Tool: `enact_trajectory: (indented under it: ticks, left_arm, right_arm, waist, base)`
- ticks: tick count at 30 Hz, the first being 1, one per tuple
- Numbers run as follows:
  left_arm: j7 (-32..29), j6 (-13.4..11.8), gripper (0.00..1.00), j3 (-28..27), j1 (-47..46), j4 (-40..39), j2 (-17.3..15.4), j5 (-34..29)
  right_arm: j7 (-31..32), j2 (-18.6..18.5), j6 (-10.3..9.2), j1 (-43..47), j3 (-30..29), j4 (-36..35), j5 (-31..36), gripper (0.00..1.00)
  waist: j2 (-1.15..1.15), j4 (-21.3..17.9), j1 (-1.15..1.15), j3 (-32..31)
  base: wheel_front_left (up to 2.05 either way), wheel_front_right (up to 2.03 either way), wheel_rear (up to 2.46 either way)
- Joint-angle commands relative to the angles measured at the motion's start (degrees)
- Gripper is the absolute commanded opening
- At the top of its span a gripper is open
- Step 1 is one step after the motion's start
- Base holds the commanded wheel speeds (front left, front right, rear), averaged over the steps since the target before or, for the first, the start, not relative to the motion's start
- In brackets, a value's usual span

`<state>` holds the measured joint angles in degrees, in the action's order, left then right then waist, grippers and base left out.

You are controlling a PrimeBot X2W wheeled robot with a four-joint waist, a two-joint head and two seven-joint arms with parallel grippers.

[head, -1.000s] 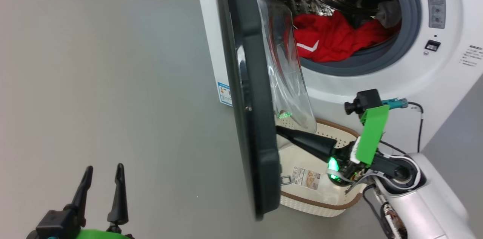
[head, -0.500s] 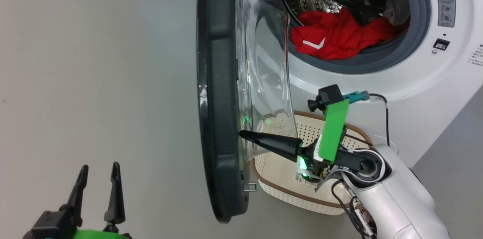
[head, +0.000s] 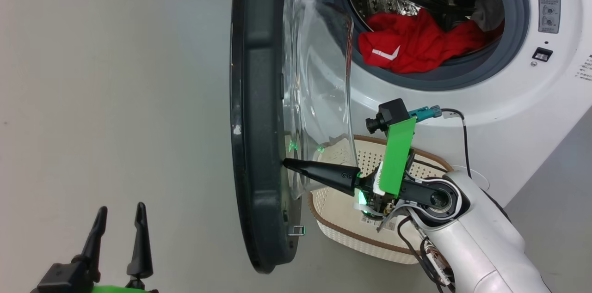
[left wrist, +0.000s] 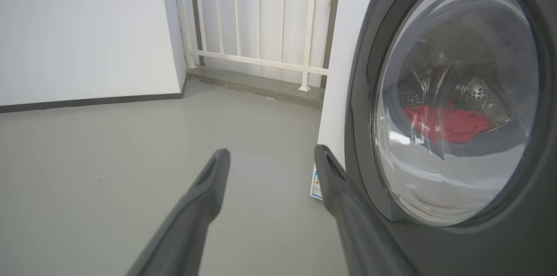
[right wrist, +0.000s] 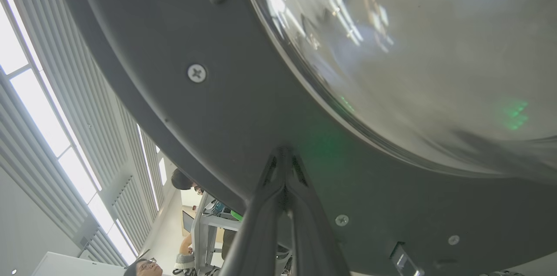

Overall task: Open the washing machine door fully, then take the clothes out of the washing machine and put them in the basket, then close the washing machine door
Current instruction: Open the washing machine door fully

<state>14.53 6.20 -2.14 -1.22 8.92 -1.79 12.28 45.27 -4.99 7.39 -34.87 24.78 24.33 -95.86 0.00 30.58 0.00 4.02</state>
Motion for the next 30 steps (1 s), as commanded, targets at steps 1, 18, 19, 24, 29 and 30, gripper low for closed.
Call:
enact_trajectory:
  ticks: [1, 18, 19, 24, 29, 30]
  left_arm:
    - [0.5, -0.5, 1.00, -2.0, -0.5, -1.5, -1.1, -0.2]
    - [0.5, 0.3, 1.00, -1.5, -0.3, -0.1, -1.1, -1.7]
    - [0.5, 0.4, 1.00, -1.4, -0.3, 0.0, -1.1, -1.7]
    - [0.5, 0.5, 1.00, -1.2, -0.3, 0.5, -1.3, -1.7]
    - [0.5, 0.6, 1.00, -1.5, -0.2, 0.3, -1.4, -1.5]
    - [0.5, 0.6, 1.00, -1.5, -0.2, 0.3, -1.4, -1.5]
  right_arm:
    - [-0.3, 2.1, 0.10, -1.4, 0.9, -1.6, -0.4, 0.00]
    - [-1.6, 0.9, 0.10, 3.4, -3.0, -5.6, 1.7, 0.07]
    - [-1.7, 0.7, 0.10, 3.9, -3.3, -6.2, 1.9, 0.16]
    - [-3.2, -0.4, 0.10, 6.1, -4.8, -9.8, 3.4, 1.00]
    - [-7.8, -1.9, 0.10, 7.8, -6.7, -15.3, 6.8, 1.00]
    - [-7.8, -1.9, 0.10, 7.8, -6.7, -15.3, 6.8, 1.00]
  waist:
    - [0.00, -0.1, 0.00, -0.2]
    - [0.00, -1.2, 0.00, -3.0]
    - [0.00, -1.3, 0.00, -3.2]
    - [0.00, -1.9, 0.00, -4.1]
    - [0.00, -2.8, 0.00, -4.2]
    - [0.00, -2.8, 0.00, -4.2]
  base:
    - [0.00, 0.00, 0.00]
    - [0.00, 0.00, 0.00]
    - [0.00, 0.00, 0.00]
    - [0.00, 0.00, 0.00]
    - [0.00, 0.00, 0.00]
    - [0.00, 0.00, 0.00]
